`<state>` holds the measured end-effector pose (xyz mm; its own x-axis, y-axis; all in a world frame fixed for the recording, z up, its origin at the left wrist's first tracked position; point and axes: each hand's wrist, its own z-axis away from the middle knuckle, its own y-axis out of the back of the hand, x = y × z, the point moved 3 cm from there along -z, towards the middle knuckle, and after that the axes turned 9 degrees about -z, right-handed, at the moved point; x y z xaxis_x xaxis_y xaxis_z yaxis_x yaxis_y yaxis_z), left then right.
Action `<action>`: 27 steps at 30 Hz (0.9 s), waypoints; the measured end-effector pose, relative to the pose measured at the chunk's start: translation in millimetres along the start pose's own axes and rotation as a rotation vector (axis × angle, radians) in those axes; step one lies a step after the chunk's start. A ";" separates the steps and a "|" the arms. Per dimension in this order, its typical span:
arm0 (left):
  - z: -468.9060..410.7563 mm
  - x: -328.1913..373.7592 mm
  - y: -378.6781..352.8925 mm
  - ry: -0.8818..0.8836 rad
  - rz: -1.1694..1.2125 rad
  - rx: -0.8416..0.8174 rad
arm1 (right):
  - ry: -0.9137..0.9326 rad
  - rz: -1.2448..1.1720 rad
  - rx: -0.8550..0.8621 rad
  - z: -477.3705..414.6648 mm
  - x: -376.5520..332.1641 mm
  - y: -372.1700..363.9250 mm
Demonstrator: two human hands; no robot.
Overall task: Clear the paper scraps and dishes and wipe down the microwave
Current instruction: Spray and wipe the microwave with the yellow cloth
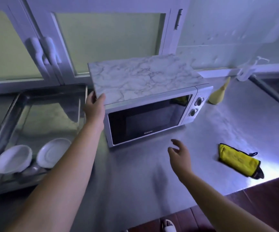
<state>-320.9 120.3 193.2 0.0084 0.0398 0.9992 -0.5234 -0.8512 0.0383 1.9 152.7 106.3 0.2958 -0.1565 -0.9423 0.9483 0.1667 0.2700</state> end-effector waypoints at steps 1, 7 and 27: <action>1.8 -0.8 0.3 -0.001 0.035 -0.009 | -0.024 0.011 -0.001 10.7 10.8 1.7; 13.0 -12.7 30.5 0.033 0.021 -0.320 | 0.219 0.081 -0.107 29.6 -42.8 -22.9; 59.2 -17.4 2.8 0.075 -0.189 -0.257 | 0.640 1.097 -0.316 -116.7 -161.4 -59.4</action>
<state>-272.1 86.2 176.7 0.0685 0.2311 0.9705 -0.7166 -0.6655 0.2090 -115.6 281.7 219.3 0.7025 0.6790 -0.2132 0.1569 0.1444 0.9770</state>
